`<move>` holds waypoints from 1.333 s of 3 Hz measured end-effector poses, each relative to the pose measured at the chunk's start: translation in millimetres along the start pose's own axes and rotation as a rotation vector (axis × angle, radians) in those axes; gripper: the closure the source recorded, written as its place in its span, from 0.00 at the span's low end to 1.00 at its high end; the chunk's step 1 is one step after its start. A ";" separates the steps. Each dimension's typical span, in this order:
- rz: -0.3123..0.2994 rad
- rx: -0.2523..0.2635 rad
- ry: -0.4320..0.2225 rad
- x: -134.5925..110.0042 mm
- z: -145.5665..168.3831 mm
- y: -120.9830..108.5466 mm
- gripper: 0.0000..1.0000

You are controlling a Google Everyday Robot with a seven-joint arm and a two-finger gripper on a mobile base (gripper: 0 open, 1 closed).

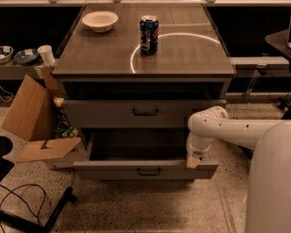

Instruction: Open middle drawer

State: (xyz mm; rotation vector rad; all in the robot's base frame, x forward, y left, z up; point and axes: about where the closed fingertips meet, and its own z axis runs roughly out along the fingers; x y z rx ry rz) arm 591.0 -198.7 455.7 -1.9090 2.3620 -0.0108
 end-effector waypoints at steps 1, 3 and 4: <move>0.055 -0.020 0.031 22.9 -8.0 28.3 1.00; 0.122 -0.050 0.077 50.1 -17.4 63.9 1.00; 0.150 -0.103 0.116 64.3 -10.3 103.6 0.82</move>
Offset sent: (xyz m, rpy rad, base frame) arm -0.2716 -0.1229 0.0399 -0.1963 0.2663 -0.4496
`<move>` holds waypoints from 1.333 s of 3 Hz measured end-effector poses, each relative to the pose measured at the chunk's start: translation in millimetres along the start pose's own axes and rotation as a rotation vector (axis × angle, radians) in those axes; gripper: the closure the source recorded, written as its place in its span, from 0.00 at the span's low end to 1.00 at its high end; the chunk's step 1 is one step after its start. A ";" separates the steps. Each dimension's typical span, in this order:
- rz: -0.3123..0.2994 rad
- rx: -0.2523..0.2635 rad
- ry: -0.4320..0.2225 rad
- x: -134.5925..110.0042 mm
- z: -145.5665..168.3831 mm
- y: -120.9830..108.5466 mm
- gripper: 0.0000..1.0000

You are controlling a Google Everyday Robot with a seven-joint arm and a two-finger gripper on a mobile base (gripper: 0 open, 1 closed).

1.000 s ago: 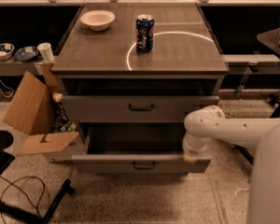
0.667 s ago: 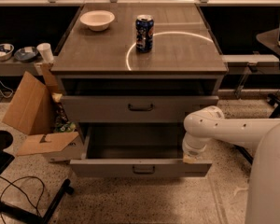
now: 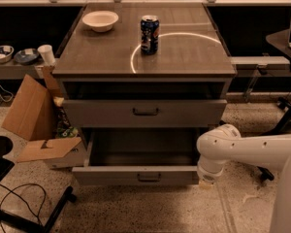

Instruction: Open middle drawer

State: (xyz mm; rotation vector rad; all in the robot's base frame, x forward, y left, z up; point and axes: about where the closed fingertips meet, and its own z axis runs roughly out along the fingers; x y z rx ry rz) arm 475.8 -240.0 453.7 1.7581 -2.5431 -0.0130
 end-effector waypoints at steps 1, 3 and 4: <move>-0.006 -0.001 0.000 0.0 0.9 0.2 0.59; -0.107 0.114 -0.121 -37.7 -34.9 -15.8 0.13; -0.192 0.142 -0.198 -76.3 -40.3 -23.6 0.00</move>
Offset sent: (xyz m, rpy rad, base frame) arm 0.0287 0.0203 0.0313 0.0527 -0.1273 0.0641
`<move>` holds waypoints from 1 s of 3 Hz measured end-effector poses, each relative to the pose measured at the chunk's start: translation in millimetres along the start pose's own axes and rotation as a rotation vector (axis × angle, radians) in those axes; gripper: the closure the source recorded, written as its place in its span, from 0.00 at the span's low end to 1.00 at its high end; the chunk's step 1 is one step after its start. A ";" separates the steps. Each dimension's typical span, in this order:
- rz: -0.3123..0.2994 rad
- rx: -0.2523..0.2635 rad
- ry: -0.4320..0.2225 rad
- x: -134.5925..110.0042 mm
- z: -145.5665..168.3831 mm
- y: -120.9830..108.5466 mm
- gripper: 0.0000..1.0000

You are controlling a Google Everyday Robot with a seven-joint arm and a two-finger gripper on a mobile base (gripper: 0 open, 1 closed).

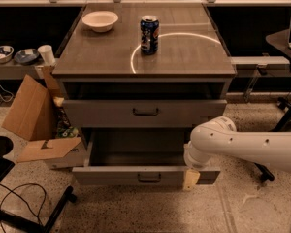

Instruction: Open middle drawer

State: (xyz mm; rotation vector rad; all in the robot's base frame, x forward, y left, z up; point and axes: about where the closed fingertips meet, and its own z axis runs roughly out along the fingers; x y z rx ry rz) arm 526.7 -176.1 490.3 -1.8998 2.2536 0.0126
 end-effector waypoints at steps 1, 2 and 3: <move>-0.028 -0.069 -0.016 -14.8 42.5 -0.9 0.00; -0.028 -0.114 -0.006 -9.9 68.9 6.4 0.00; -0.027 -0.119 -0.006 -9.4 71.6 8.0 0.00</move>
Offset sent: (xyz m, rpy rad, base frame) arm 0.0026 0.0197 -0.0969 0.0154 0.1551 0.0531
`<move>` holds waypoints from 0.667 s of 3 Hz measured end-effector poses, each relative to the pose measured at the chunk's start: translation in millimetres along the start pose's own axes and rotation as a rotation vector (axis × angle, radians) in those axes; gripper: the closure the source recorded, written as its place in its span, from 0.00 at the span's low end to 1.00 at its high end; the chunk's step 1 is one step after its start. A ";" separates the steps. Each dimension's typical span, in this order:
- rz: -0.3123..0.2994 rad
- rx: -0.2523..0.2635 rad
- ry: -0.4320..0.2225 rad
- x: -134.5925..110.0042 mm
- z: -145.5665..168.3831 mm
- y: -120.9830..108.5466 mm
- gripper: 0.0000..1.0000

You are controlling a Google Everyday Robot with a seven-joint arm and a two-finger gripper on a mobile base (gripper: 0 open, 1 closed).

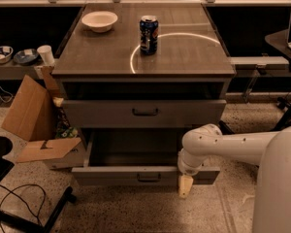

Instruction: Open middle drawer

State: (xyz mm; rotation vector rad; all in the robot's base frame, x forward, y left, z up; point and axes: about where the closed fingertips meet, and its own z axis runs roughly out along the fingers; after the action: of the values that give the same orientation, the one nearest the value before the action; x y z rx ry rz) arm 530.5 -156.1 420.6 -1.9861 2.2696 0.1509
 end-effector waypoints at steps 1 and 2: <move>0.001 -0.006 0.014 -0.2 2.1 -20.6 0.00; -0.068 -0.073 0.088 1.4 42.1 -58.8 0.18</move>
Offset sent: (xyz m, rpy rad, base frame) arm 0.5995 0.1638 -0.5529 0.0119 0.1408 -0.0898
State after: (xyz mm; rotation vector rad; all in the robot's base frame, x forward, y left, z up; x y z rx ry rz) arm 589.6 -158.8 379.1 -2.1439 2.2762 0.1452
